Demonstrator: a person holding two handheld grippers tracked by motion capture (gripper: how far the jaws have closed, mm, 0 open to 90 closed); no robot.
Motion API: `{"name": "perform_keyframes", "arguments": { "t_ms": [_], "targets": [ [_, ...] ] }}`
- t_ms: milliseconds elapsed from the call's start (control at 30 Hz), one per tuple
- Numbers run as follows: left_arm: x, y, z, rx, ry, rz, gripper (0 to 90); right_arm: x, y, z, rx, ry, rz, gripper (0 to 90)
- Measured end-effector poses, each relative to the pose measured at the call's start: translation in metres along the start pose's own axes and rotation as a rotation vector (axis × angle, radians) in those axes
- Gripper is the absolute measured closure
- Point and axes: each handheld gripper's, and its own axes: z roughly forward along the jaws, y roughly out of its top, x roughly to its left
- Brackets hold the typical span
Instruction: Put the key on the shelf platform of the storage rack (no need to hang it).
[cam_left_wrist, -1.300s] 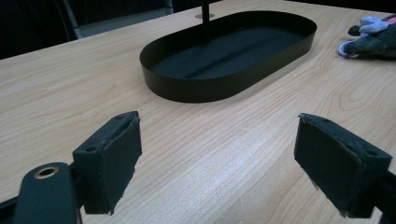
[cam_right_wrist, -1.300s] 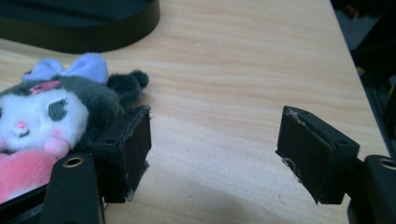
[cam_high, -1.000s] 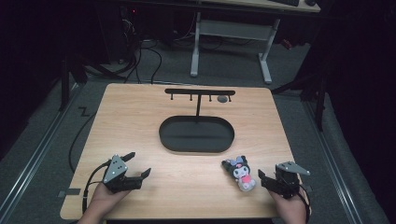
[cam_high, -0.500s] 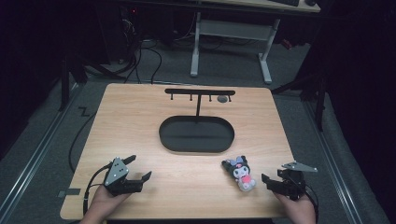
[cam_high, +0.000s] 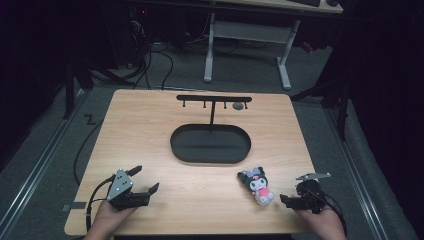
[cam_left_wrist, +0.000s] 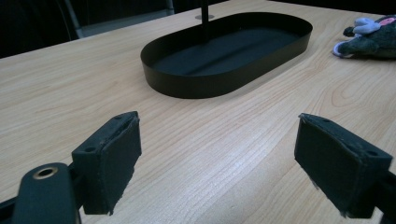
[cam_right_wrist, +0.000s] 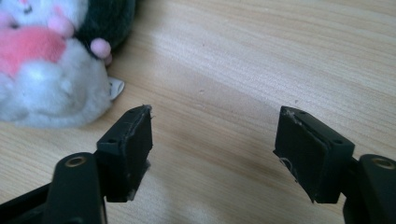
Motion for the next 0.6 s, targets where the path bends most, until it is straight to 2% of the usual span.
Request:
{"name": "perform_keyframes", "arguments": {
  "t_ms": [200,233,300,533,600],
  "targets": [
    [0.002,0.000,0.000,-0.008,-0.002,-0.009,15.3,0.005,0.008,-0.001,0.058,0.006,-0.014,26.4],
    [0.002,0.000,0.000,-0.007,-0.002,-0.007,15.3,0.006,0.010,0.000,0.086,-0.011,-0.038,26.4],
    [0.002,0.000,0.001,-0.006,-0.005,-0.002,15.3,0.007,0.012,0.000,0.105,-0.018,-0.056,26.6],
    [0.001,0.001,0.003,-0.005,-0.015,0.003,15.3,0.011,0.018,-0.002,0.140,-0.031,-0.088,26.8],
    [0.001,0.001,0.003,-0.005,-0.015,0.004,15.4,0.013,0.021,-0.002,0.169,-0.031,-0.111,26.6]
  ]
}}
